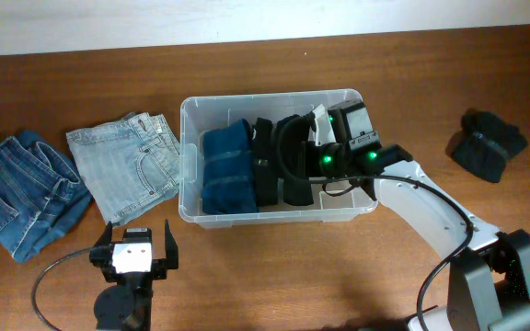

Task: Pack container
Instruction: 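Carry the black garment into the container beside the teal sweater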

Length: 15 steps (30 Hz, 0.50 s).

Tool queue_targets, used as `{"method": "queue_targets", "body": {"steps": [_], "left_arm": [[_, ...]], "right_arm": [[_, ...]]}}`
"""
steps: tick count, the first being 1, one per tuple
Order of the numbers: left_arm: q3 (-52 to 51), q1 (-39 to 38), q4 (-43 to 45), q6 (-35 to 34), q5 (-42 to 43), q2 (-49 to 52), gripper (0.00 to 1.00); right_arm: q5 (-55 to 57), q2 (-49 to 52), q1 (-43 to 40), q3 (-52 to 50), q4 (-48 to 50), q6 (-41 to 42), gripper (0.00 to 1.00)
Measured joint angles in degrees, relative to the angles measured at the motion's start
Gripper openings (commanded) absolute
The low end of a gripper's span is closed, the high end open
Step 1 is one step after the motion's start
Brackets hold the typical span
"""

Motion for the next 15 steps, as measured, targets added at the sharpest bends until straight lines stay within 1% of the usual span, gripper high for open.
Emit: {"method": "queue_targets", "body": {"steps": [2, 4, 5, 10, 11, 13, 15], "left_arm": [[0.0, 0.0, 0.0, 0.0, 0.0, 0.0, 1.00], [0.0, 0.0, 0.0, 0.0, 0.0, 0.0, 1.00], [0.0, 0.0, 0.0, 0.0, 0.0, 0.0, 1.00], [0.0, 0.0, 0.0, 0.0, 0.0, 0.0, 1.00], [0.0, 0.0, 0.0, 0.0, 0.0, 0.0, 1.00], [0.0, 0.0, 0.0, 0.0, 0.0, 0.0, 1.00], [0.0, 0.0, 0.0, 0.0, 0.0, 0.0, 1.00]], "right_arm": [[0.7, 0.1, 0.0, 0.0, -0.4, -0.8, 0.28], [1.4, 0.1, 0.0, 0.0, -0.6, -1.6, 0.37], [1.8, 0.1, 0.0, 0.0, -0.8, -1.9, 0.45], [3.1, 0.1, 0.0, 0.1, -1.0, -3.3, 0.72], [3.6, 0.1, 0.0, 0.1, -1.1, -3.6, 0.76], [4.5, 0.1, 0.0, 0.1, -1.1, -4.4, 0.81], [5.2, 0.1, 0.0, 0.1, -1.1, -5.6, 0.83]]}}
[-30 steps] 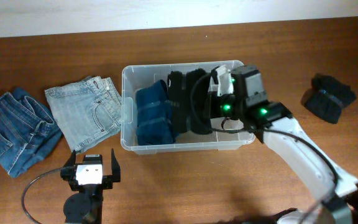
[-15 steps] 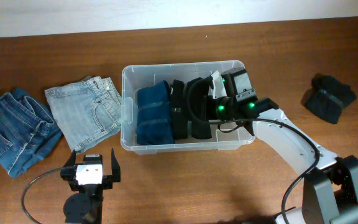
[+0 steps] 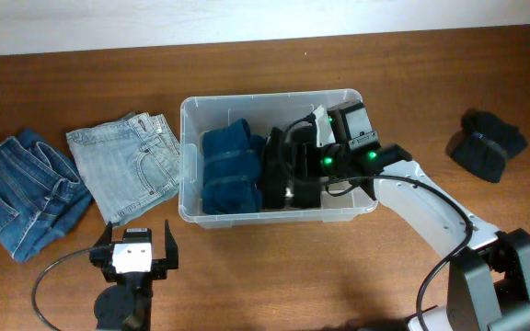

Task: Pack container
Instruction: 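Carry the black garment into the container beside the teal sweater, then lower and press the black garment down, then open the right gripper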

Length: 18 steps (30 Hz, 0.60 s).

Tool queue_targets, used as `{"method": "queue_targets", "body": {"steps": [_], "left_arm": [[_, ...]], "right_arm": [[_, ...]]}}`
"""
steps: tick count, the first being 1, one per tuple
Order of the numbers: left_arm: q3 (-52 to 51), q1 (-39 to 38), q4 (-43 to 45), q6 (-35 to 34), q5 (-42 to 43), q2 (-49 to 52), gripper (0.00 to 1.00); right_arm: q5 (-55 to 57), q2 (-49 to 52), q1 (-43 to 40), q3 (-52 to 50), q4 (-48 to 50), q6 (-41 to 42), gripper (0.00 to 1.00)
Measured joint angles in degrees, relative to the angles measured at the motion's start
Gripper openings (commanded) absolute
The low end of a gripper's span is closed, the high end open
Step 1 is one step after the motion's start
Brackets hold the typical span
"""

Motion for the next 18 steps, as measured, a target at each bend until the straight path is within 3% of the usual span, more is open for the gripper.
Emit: {"method": "queue_targets", "body": {"steps": [4, 6, 8, 9, 10, 11, 13, 14, 18], "left_arm": [[0.0, 0.0, 0.0, 0.0, 0.0, 0.0, 1.00], [0.0, 0.0, 0.0, 0.0, 0.0, 0.0, 1.00], [0.0, 0.0, 0.0, 0.0, 0.0, 0.0, 1.00], [0.0, 0.0, 0.0, 0.0, 0.0, 0.0, 1.00], [0.0, 0.0, 0.0, 0.0, 0.0, 0.0, 1.00], [0.0, 0.0, 0.0, 0.0, 0.0, 0.0, 1.00], [0.0, 0.0, 0.0, 0.0, 0.0, 0.0, 1.00], [0.0, 0.0, 0.0, 0.0, 0.0, 0.0, 1.00], [0.0, 0.0, 0.0, 0.0, 0.0, 0.0, 1.00]], "right_arm": [[1.0, 0.0, 0.0, 0.0, 0.0, -3.1, 0.91], [1.7, 0.0, 0.0, 0.0, 0.0, -4.2, 0.90], [2.8, 0.0, 0.0, 0.0, -0.2, -5.0, 0.83], [3.3, 0.0, 0.0, 0.0, -0.4, -5.3, 0.75], [4.4, 0.0, 0.0, 0.0, -0.9, -5.8, 0.60], [5.4, 0.0, 0.0, 0.0, -1.4, -6.0, 0.39], [7.9, 0.0, 0.0, 0.2, -2.9, -6.3, 0.11], [9.5, 0.0, 0.0, 0.4, -4.6, -6.4, 0.05], [17.2, 0.0, 0.9, 0.9, -7.7, -6.4, 0.04]]}}
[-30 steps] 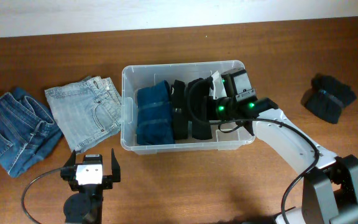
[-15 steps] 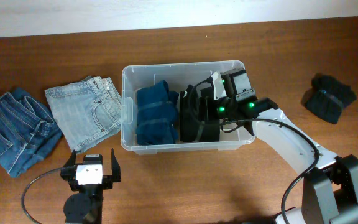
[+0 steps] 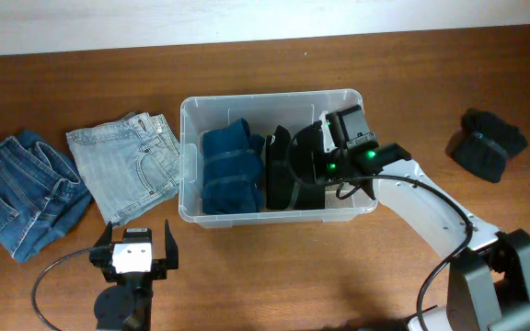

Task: Pack container
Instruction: 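Lower and press the black garment down, then open the right gripper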

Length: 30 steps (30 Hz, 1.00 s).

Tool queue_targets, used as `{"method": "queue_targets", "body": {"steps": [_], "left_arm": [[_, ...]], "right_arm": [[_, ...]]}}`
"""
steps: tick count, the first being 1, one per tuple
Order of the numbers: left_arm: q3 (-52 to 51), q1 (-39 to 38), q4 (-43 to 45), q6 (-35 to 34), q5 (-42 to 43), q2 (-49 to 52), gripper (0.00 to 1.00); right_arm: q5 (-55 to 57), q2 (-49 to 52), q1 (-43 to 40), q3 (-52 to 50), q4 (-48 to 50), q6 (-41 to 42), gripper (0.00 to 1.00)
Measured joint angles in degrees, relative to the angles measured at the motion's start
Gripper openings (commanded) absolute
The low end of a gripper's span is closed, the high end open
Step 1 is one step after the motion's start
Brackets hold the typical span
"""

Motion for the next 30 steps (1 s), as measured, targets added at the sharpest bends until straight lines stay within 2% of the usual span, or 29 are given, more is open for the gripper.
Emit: {"method": "queue_targets", "body": {"steps": [8, 20, 26, 30], "left_arm": [[0.0, 0.0, 0.0, 0.0, 0.0, 0.0, 1.00], [0.0, 0.0, 0.0, 0.0, 0.0, 0.0, 1.00], [0.0, 0.0, 0.0, 0.0, 0.0, 0.0, 1.00], [0.0, 0.0, 0.0, 0.0, 0.0, 0.0, 1.00]], "right_arm": [[11.8, 0.0, 4.8, 0.6, 0.2, 0.8, 0.04], [19.1, 0.0, 5.0, 0.7, 0.2, 7.8, 0.04], [19.0, 0.7, 5.0, 6.7, -9.3, 9.5, 0.04], [18.7, 3.3, 5.0, 17.6, -17.4, 9.8, 0.04]]}}
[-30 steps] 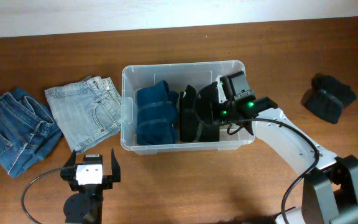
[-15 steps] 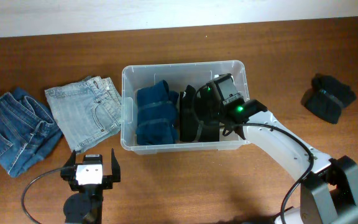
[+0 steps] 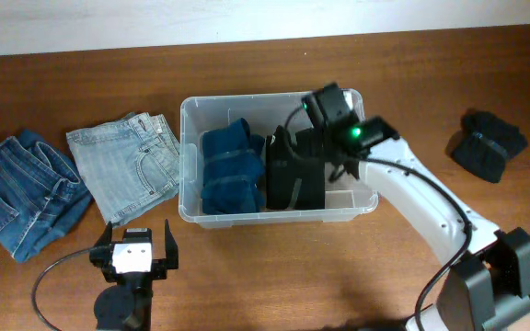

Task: Pack container
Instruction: 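Lower and press the black garment down, then open the right gripper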

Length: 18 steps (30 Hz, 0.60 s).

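A clear plastic container (image 3: 188,118) sits mid-table. Inside it a folded dark blue garment (image 3: 229,170) fills the left part, and a folded black garment (image 3: 294,176) lies right beside it in the middle. My right gripper (image 3: 313,138) hangs over the container's right half, just above the black garment's far end. Its fingers are lost against the black cloth, so open or shut cannot be told. My left gripper (image 3: 138,237) rests at the table's front edge, open and holding nothing.
Light denim shorts (image 3: 127,165) lie just left of the container, and darker blue jeans (image 3: 26,188) lie at the far left. Another black garment (image 3: 488,142) is bunched at the far right. The right arm (image 3: 421,207) stretches from the front right corner.
My right wrist has moved back and up toward the container's far right corner. The black garment now lies flatter and wider beside the blue one. The left arm is unchanged.
The right gripper was low in the container's right part with the black garment loosely spread and white showing beside it. Then the black cloth stood closer to the blue garment, then tight against it. Now the gripper is higher and the black garment lies settled.
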Tool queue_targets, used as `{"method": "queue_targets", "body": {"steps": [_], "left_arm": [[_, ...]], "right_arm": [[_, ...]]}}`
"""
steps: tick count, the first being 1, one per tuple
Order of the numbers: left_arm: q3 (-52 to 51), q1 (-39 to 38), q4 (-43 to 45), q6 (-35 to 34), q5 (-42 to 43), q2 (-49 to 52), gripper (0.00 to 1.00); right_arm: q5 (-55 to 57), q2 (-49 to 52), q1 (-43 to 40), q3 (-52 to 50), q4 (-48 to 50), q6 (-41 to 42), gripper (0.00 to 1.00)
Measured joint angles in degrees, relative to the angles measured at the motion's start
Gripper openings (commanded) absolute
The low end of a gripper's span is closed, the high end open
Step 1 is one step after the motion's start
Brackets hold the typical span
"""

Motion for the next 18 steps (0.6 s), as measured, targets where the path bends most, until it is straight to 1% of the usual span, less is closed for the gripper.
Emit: {"method": "queue_targets", "body": {"steps": [2, 5, 8, 13, 18], "left_arm": [[0.0, 0.0, 0.0, 0.0, 0.0, 0.0, 1.00], [0.0, 0.0, 0.0, 0.0, 0.0, 0.0, 1.00], [0.0, 0.0, 0.0, 0.0, 0.0, 0.0, 1.00], [0.0, 0.0, 0.0, 0.0, 0.0, 0.0, 1.00], [0.0, 0.0, 0.0, 0.0, 0.0, 0.0, 1.00]], "right_arm": [[-0.3, 1.7, 0.0, 3.9, -3.6, 0.3, 0.04], [-1.3, 5.6, -0.4, 7.3, -5.5, 1.4, 0.04], [-4.5, 9.5, -1.6, 7.5, -5.6, 2.0, 0.04], [-10.6, 15.9, -5.9, 7.5, -5.5, 2.7, 0.04], [-12.8, 17.1, -7.7, 7.5, -4.7, 2.6, 0.04]]}}
